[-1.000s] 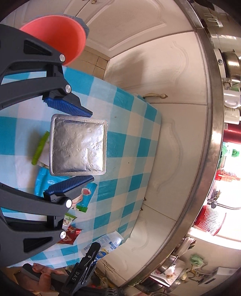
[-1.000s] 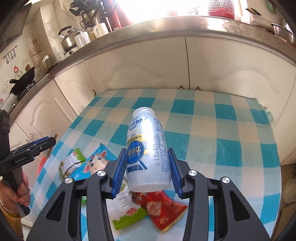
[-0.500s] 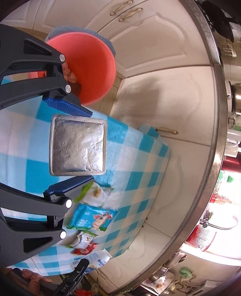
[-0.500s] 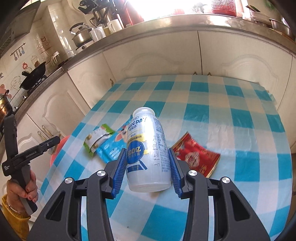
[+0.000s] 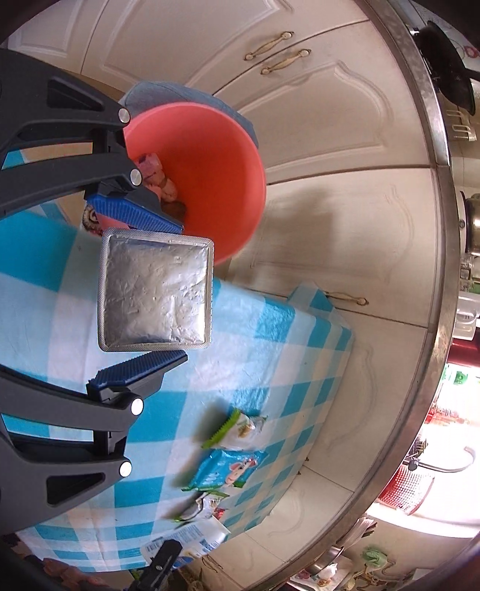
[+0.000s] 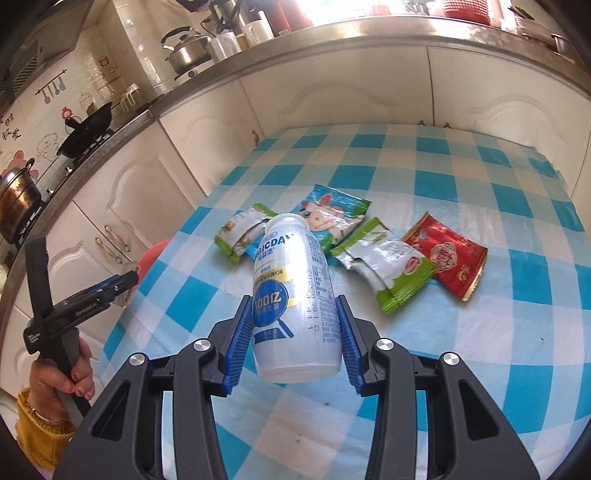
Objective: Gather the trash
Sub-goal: 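Carry tray and bottle to the red bucket and open both tools to drop them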
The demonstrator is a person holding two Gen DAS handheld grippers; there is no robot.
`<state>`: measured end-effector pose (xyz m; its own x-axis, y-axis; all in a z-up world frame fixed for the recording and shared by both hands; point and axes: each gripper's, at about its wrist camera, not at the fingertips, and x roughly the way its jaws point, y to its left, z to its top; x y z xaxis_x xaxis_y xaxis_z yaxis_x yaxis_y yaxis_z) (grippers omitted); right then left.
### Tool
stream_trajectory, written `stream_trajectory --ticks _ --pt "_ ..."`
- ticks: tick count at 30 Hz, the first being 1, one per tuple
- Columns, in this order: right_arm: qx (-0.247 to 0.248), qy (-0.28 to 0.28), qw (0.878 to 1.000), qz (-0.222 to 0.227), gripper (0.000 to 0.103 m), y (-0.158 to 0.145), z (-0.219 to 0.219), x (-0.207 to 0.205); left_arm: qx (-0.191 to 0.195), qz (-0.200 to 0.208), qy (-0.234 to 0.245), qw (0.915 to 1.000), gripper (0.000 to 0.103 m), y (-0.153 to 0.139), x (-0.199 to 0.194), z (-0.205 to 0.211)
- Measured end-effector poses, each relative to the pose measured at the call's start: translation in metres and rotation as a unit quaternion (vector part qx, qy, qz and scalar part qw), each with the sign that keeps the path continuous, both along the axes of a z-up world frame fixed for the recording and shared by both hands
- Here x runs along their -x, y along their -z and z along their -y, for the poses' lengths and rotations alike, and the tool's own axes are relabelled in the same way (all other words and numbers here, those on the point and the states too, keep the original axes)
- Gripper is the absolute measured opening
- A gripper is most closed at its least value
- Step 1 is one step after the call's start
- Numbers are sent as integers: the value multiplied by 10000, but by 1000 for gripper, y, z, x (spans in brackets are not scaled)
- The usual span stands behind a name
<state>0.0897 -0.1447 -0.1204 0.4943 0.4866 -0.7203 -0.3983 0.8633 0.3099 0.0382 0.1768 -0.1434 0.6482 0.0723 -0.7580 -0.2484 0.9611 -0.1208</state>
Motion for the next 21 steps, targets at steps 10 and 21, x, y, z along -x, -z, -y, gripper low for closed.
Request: stream_trajectory --ticks 10,21 --pt "89 -438 9990 -8 45 -12 -49 8 -137 -161 -349 9992 64 9 19 -34" --pt "67 -1114 9935 -227 46 -15 -129 1 -275 -235 -765 9964 64 10 30 -75"
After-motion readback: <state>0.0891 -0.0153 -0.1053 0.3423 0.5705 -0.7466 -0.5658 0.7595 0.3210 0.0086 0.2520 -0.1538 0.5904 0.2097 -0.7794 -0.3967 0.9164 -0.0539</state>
